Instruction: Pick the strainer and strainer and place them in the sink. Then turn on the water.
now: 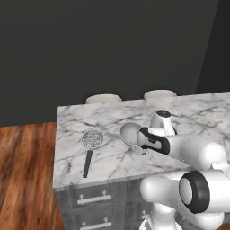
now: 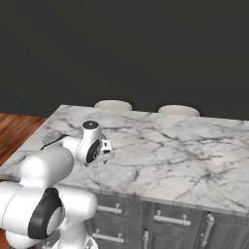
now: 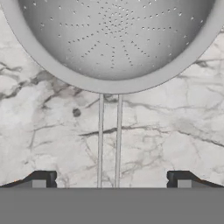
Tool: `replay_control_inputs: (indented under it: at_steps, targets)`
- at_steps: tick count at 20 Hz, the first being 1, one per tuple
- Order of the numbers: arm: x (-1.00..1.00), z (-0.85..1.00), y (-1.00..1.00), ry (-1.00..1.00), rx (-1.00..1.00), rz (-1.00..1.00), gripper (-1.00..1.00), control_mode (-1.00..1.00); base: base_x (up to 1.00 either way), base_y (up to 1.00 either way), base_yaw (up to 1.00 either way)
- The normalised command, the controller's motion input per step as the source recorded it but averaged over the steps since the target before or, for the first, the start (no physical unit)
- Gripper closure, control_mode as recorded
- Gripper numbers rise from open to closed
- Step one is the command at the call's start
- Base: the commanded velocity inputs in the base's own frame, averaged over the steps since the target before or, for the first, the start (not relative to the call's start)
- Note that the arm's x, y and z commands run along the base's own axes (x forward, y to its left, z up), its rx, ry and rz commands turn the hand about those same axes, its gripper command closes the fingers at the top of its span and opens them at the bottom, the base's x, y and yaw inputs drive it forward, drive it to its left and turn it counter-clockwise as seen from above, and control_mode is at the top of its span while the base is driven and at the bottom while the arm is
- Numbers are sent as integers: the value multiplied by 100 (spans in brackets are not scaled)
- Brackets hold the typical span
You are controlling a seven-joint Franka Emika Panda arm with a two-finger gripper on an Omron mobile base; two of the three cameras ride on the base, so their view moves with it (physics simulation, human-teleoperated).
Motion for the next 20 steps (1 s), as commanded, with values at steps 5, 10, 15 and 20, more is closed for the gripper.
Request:
replay_control_inputs:
  at_steps: [5,10,15,20]
  targets:
    - [32,-21,8,2,0,0,-100,-100,0,0,0]
    - [33,-21,0,1,0,0,-100,-100,0,0,0]
    - [21,-23,1,0,0,0,-100,-100,0,0,0]
    - [1,-41,18,1,0,1,100,-100,0,0,0]
